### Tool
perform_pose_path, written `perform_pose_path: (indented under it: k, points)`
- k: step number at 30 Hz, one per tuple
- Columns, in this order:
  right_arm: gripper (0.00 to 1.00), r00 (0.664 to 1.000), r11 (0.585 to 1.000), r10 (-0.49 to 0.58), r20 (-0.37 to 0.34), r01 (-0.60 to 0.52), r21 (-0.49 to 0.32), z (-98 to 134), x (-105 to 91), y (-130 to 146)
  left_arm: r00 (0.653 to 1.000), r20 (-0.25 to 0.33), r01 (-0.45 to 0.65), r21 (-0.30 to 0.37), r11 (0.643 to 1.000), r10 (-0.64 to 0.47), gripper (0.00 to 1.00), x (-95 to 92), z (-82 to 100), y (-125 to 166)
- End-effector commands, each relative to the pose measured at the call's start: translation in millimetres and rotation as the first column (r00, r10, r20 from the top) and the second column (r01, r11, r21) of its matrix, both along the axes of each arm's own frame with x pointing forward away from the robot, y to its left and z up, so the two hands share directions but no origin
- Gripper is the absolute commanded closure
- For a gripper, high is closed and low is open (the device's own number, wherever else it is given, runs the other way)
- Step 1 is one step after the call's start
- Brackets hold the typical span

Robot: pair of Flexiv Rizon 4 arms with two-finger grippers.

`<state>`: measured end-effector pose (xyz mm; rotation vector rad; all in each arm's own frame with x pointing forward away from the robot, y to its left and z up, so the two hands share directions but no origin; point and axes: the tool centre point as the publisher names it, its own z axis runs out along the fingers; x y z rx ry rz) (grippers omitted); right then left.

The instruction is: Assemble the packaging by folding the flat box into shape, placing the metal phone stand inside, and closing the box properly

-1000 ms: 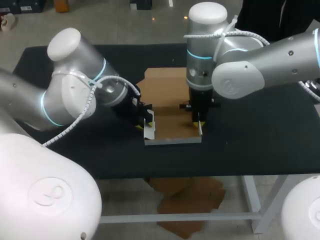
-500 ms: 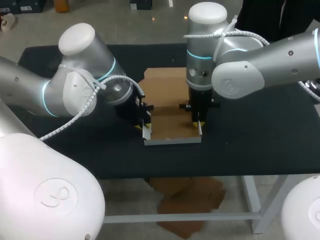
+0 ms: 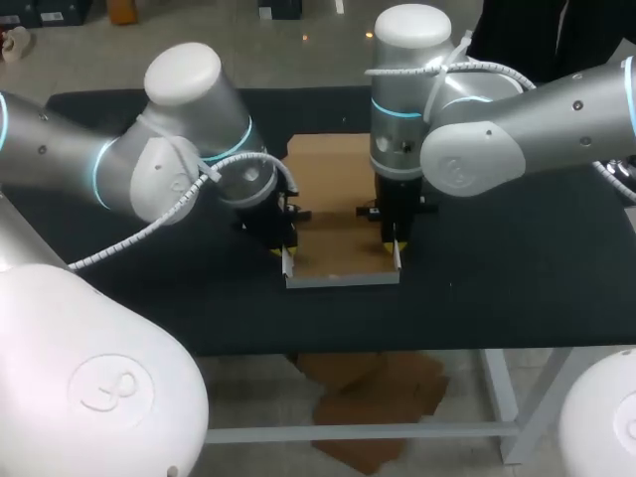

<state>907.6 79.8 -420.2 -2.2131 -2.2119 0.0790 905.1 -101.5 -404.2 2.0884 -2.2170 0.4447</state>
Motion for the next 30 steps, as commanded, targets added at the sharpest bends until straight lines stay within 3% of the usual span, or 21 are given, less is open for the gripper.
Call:
perform_pose_path:
  k: [1,10,12,14,28,29,30]
  points:
    - [1.0,1.0,1.0,0.0,-0.001,0.0,-0.003,-1,0.1,1,0.999,0.02,-0.051,0.288,0.956,0.047,0.85,2.5,-5.7,-5]
    - [1.0,1.0,1.0,0.0,-0.001,0.0,-0.003,-1,0.1,1,0.999,0.011,-0.047,0.327,0.944,0.046,0.85,3.5,-9.9,-5]
    - [1.0,1.0,1.0,0.0,-0.001,0.0,-0.003,-1,0.1,1,0.999,0.009,-0.046,0.331,0.942,0.045,0.89,3.5,-11.0,-4]
    - [1.0,1.0,1.0,0.0,-0.001,0.0,-0.003,-1,0.1,1,0.999,0.007,-0.045,0.334,0.941,0.046,1.0,3.6,-12.1,-4]
    - [1.0,1.0,1.0,0.016,0.017,-0.016,-0.004,4,0.0,1,0.999,0.01,-0.042,0.344,0.938,0.041,1.0,1.2,-11.7,-2]
    - [0.89,0.998,0.999,0.037,0.042,-0.036,-0.014,10,-0.4,1,0.999,0.01,-0.041,0.344,0.938,0.04,1.0,1.0,-11.7,-2]
    - [0.66,0.997,0.998,0.054,0.063,-0.052,-0.024,15,-1.1,1,0.999,0.011,-0.041,0.345,0.938,0.04,1.0,0.7,-11.6,-2]
